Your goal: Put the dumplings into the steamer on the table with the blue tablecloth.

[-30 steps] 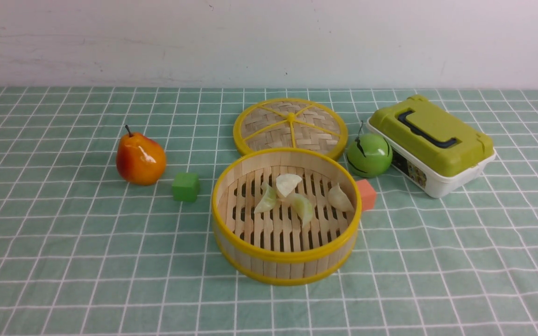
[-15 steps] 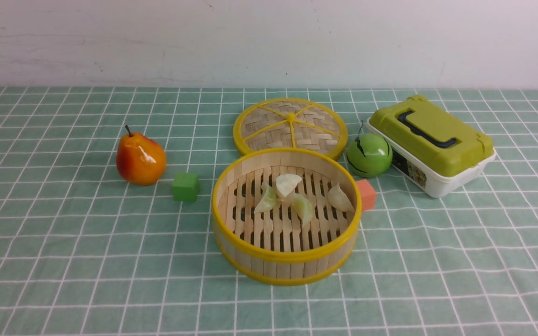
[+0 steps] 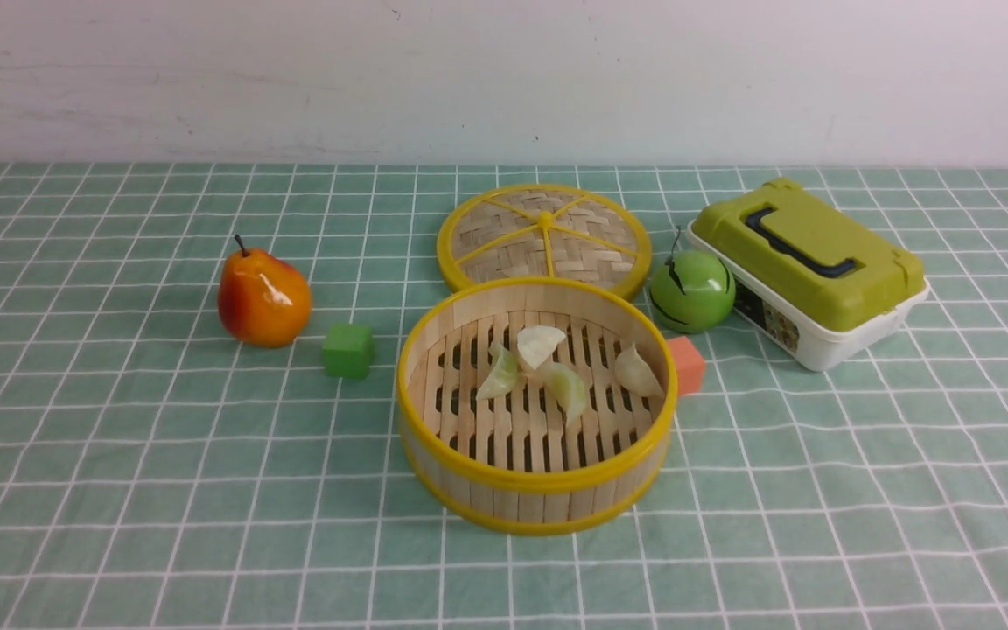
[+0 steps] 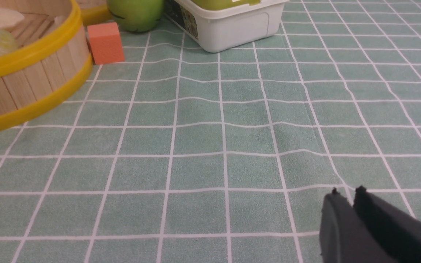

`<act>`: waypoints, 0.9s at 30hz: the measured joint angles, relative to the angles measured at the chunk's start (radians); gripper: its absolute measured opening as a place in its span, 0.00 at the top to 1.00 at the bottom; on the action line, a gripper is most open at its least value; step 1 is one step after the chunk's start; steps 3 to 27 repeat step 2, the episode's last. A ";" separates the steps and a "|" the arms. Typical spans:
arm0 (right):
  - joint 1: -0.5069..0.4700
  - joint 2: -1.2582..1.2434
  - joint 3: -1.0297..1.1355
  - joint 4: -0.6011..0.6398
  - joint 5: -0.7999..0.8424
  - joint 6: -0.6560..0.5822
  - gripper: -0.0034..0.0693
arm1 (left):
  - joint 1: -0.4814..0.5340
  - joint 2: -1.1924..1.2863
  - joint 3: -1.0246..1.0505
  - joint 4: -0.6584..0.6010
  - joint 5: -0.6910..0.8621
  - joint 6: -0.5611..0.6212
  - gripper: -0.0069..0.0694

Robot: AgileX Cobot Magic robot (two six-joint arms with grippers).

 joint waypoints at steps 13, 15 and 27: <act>0.000 0.000 0.000 0.000 0.000 0.000 0.87 | 0.000 0.000 0.000 0.000 0.000 0.000 0.92; 0.000 0.000 0.000 0.000 0.000 0.000 0.87 | 0.000 0.000 0.000 0.000 0.000 0.000 0.92; 0.000 0.000 0.000 0.000 0.000 0.000 0.87 | 0.000 0.000 0.000 0.000 0.000 0.000 0.92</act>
